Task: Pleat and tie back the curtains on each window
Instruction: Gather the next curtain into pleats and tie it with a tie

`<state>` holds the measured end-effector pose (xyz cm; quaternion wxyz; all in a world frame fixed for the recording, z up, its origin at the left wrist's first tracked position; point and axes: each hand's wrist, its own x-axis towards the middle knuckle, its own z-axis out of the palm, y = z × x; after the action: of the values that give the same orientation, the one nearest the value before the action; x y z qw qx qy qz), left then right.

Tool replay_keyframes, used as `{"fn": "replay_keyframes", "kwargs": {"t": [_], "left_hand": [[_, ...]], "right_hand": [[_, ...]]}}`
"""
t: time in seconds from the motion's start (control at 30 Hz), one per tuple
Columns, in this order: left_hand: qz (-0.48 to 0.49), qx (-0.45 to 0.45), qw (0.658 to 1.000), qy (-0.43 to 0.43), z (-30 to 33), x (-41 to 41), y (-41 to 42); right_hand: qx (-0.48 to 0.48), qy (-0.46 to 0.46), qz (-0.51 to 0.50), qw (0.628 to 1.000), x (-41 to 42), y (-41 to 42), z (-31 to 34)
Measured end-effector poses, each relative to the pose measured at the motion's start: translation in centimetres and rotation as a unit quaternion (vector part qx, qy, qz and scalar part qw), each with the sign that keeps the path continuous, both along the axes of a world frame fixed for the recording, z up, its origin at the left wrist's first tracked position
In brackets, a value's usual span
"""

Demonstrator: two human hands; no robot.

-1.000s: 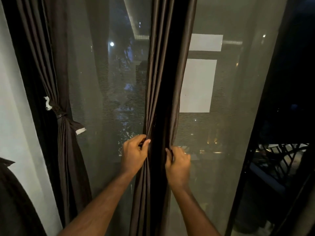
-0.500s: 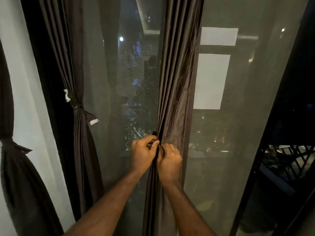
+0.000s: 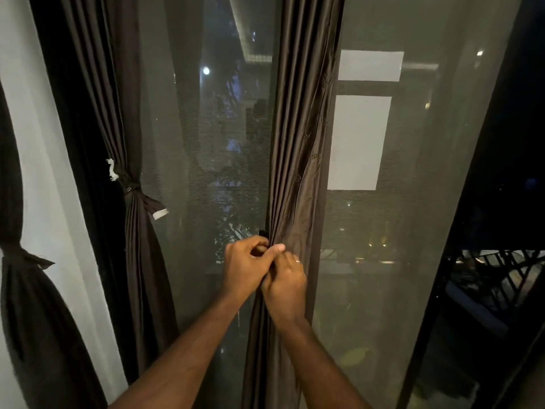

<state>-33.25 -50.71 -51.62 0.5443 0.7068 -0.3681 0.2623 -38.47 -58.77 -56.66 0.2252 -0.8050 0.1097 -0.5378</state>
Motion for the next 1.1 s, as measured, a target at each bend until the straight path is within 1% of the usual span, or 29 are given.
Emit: {"fn": "replay_keyframes", "kwargs": {"t": [0.1,0.17,0.23,0.3,0.37,0.4,0.5,0.57,0.6,0.67,0.8,0.9,1.1], "left_hand": [[0.013,0.003,1.0,0.011,0.0,0.7,0.1],[0.012,0.007,1.0,0.001,0.2,1.1,0.5],[0.015,0.009,1.0,-0.009,0.4,1.4,0.9],[0.014,0.002,1.0,-0.005,0.4,1.6,1.4],[0.007,-0.004,1.0,0.003,0.3,2.0,1.6],[0.004,-0.002,1.0,0.005,0.2,2.1,1.7],[0.002,0.001,1.0,0.002,0.1,2.1,1.7],[0.006,0.005,1.0,0.002,0.1,1.9,1.6],[0.009,0.006,1.0,0.005,0.2,1.9,1.5],[0.02,0.005,1.0,0.002,0.1,1.9,1.5],[0.065,0.01,0.998,-0.02,0.2,2.0,1.5],[0.08,0.016,0.996,-0.034,0.1,1.7,1.1],[0.054,0.027,0.997,-0.042,-0.3,1.8,0.3]], "right_hand": [[-0.018,0.035,0.038,0.999,-0.3,0.3,-0.2],[-0.009,0.016,0.064,0.998,-0.9,-0.3,0.0],[0.048,-0.061,0.067,0.995,-1.5,-1.3,0.5],[0.146,-0.117,0.036,0.982,-1.8,-2.9,0.9],[0.237,-0.102,0.02,0.966,-1.6,-4.4,1.2],[0.266,-0.084,0.028,0.96,-1.4,-4.9,1.3],[0.295,-0.044,0.077,0.952,-1.1,-5.1,1.7],[0.302,-0.034,0.089,0.948,-0.8,-5.1,1.4],[0.301,-0.039,0.076,0.95,-0.7,-5.1,1.1],[0.272,-0.058,0.015,0.961,-0.7,-4.9,0.5],[0.161,-0.059,-0.08,0.982,-1.2,-2.9,-0.1],[0.08,-0.033,-0.087,0.992,-1.3,-1.1,-0.3],[0.016,-0.034,-0.074,0.997,-0.3,0.5,-0.1]]}}
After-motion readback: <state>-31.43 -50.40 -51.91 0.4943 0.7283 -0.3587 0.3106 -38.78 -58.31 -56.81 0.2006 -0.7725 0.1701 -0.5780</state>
